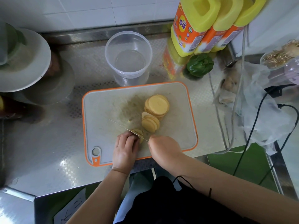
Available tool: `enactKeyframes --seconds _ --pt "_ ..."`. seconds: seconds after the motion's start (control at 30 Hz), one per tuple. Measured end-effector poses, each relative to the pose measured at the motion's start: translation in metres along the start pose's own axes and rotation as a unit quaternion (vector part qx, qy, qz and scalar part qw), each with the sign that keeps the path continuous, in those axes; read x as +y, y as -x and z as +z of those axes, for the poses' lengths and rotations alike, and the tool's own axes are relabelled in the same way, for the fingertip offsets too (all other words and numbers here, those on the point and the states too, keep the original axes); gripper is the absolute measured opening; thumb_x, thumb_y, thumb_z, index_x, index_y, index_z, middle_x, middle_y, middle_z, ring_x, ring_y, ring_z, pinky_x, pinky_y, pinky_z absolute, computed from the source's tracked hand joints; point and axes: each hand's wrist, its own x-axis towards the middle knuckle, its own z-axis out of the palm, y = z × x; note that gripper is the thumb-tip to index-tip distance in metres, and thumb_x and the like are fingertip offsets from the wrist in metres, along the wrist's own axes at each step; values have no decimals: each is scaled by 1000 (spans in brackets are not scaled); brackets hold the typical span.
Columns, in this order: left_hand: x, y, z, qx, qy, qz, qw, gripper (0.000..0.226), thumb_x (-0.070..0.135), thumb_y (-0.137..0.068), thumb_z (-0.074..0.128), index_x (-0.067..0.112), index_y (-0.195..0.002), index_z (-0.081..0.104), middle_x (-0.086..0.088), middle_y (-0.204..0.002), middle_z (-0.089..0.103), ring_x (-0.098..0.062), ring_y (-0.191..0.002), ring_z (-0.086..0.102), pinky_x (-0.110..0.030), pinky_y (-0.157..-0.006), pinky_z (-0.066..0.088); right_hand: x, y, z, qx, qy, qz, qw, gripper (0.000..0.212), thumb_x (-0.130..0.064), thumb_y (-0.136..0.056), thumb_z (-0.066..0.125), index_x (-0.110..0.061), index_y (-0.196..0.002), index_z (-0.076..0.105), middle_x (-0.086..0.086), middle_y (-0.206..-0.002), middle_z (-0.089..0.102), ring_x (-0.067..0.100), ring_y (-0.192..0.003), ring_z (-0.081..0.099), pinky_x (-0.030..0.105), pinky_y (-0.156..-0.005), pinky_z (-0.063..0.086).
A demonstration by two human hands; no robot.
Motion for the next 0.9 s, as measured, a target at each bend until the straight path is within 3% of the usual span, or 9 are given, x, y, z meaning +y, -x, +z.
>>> enactKeyframes --seconds 0.07,0.1,0.13,0.17,0.23,0.57,0.77,0.9 --pt "0 0 0 3 1 -4 1000 16 16 -95 58 2 -91 66 -14 -100 62 -30 -92 54 -26 -90 41 -5 -1 -8 -12 28 4 1000 45 -18 -26 94 -12 -50 57 -1 -38 49 16 -29 49 14 -33 24" --pt "0 0 0 5 2 -4 1000 18 17 -96 56 2 -91 65 -14 -100 62 -30 -92 54 -24 -92 39 -7 -2 -13 -27 34 -1 999 35 -16 -47 90 -8 -66 62 5 -54 60 21 -45 61 19 -39 37" --pt "0 0 0 6 5 -3 1000 21 19 -99 54 3 -92 65 -14 -101 62 -30 -93 54 -22 -93 38 -7 -4 -14 -43 38 -1 998 22 -12 -72 77 -3 -88 63 10 -77 67 26 -70 68 26 -54 48" --pt "0 0 0 5 8 -1 1000 23 21 -100 52 4 -93 65 -14 -101 63 -29 -93 54 -22 -94 38 -6 -7 -13 -90 39 0 995 18 -8 -88 59 -2 -105 58 12 -98 66 30 -91 66 32 -70 50" --pt "-2 0 2 1 9 -1 1000 15 17 -98 56 5 -95 65 -13 -103 62 -30 -93 55 -26 -92 41 -5 -9 -10 -149 13 25 988 22 -8 -96 45 -3 -116 52 13 -112 62 32 -105 60 35 -82 48" --pt "-5 4 3 5 -7 7 1000 6 10 -93 60 9 -97 64 -10 -104 61 -30 -92 55 -33 -88 47 -12 -23 -6 -126 -13 34 991 21 -12 -98 45 -4 -114 55 14 -110 63 33 -102 61 34 -71 42" --pt "-1 0 -4 -10 -11 27 1000 9 12 -92 64 3 -94 67 -14 -102 62 -30 -97 56 -36 -91 49 7 -22 -12 -124 -59 24 990 37 -37 -101 40 -4 -107 57 15 -102 63 34 -95 60 32 -68 38" --pt "-4 2 -6 -11 -21 21 1000 15 13 -94 60 -1 -93 66 -16 -101 60 -31 -97 56 -36 -87 49 7 -8 -13 -75 -37 -9 996 35 -36 -101 38 -7 -101 56 9 -80 55 30 -82 62 31 -60 39"
